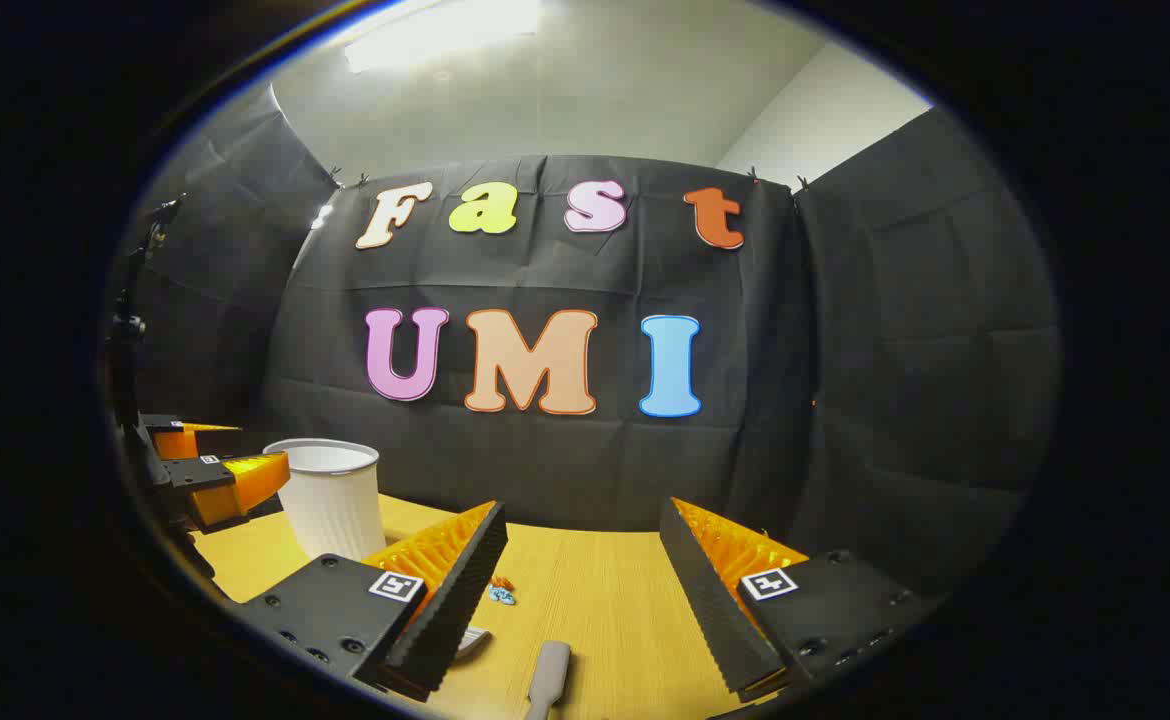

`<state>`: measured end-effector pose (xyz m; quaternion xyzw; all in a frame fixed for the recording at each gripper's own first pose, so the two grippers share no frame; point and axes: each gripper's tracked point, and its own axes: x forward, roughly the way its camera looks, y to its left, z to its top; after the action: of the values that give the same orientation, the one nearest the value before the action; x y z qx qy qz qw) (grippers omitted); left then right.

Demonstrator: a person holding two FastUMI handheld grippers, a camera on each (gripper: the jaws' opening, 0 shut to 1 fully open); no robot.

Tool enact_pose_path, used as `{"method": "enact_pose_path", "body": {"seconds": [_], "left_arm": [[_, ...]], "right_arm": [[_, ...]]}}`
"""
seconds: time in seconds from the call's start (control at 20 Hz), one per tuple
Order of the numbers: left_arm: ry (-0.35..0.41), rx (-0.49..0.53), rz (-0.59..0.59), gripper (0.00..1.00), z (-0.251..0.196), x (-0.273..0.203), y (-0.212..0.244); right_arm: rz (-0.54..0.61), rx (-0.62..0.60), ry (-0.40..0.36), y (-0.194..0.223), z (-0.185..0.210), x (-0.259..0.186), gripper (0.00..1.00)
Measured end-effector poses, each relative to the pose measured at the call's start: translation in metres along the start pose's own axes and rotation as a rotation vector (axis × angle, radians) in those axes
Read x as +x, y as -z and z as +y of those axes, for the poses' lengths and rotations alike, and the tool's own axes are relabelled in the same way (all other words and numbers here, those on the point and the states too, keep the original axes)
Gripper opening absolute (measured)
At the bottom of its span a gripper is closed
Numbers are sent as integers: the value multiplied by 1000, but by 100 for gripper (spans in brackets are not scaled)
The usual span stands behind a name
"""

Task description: Pick up the small broom and dustpan from the desktop, sweep the trash into the dustpan with the broom, and then empty the trash into the garbage bin.

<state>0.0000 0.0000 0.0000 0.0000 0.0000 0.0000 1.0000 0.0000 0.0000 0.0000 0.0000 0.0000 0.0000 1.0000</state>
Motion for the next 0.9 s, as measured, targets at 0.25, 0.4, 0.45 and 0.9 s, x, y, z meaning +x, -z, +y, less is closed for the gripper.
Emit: {"method": "enact_pose_path", "body": {"seconds": [0.25, 0.4, 0.45, 0.9], "left_arm": [[6, 12, 0, 93, -5, -3, -1], [12, 14, -1, 93, -8, -3, 0], [11, 14, 1, 93, -9, -3, 0], [7, 13, 6, 93, -8, -1, 3]], "right_arm": [[-1, 5, -1, -2, 0, -2, 99], [7, 8, -4, -1, 0, -3, 100], [7, 3, -3, -2, -1, -3, 99], [8, -15, 4, -5, -7, -2, 99]]}}
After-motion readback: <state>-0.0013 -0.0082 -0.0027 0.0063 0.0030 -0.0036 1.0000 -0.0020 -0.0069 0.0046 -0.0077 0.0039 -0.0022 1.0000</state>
